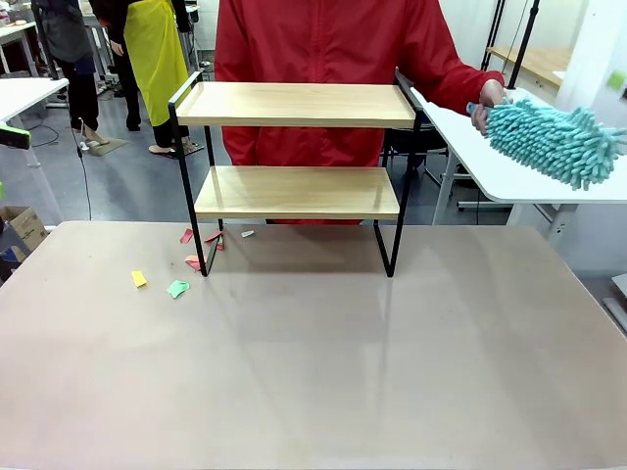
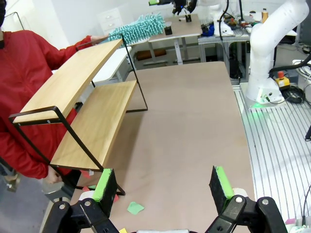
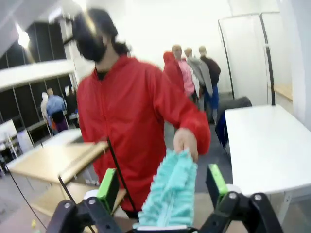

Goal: Clean the shelf.
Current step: Hand the Duster back to the human.

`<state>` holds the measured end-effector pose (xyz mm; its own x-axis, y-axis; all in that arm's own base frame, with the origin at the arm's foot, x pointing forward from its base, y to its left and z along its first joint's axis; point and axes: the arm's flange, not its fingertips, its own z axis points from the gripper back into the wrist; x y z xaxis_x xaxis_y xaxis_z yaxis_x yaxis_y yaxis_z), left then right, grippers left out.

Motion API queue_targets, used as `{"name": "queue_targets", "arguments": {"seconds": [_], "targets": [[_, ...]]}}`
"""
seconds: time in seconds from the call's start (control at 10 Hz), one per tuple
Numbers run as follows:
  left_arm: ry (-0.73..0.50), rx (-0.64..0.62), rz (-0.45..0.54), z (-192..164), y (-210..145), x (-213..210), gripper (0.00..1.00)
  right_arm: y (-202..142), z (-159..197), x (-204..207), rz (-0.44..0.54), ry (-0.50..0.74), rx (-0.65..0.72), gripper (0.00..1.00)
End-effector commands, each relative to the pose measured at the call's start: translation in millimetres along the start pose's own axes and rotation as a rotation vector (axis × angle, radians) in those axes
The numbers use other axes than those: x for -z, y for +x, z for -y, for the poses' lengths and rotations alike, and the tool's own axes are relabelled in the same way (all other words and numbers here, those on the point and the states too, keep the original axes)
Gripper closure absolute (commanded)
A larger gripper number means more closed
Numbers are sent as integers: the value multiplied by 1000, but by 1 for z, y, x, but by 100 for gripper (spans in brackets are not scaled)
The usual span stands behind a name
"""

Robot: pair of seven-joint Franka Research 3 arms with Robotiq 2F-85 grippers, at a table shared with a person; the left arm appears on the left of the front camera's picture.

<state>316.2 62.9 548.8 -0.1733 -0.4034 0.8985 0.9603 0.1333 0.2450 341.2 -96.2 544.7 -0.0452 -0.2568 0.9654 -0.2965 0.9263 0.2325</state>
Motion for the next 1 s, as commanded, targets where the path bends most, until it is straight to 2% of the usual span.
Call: {"name": "queue_targets", "arguments": {"seconds": [0.0,0.2,0.4,0.6,0.7,0.9], "targets": [[7,14,25,-1,1,1,0,43,18,-17,138,3,137,0],[7,14,25,-1,1,1,0,87,59,-33,286,-71,308,0],[7,14,25,-1,1,1,0,94,95,-41,360,-116,424,0],[7,14,25,-1,1,1,0,88,109,-38,349,-137,466,0],[7,14,25,-1,1,1,0,96,101,-56,343,-139,403,0],[7,14,25,-1,1,1,0,96,101,-56,343,-139,403,0]]}}
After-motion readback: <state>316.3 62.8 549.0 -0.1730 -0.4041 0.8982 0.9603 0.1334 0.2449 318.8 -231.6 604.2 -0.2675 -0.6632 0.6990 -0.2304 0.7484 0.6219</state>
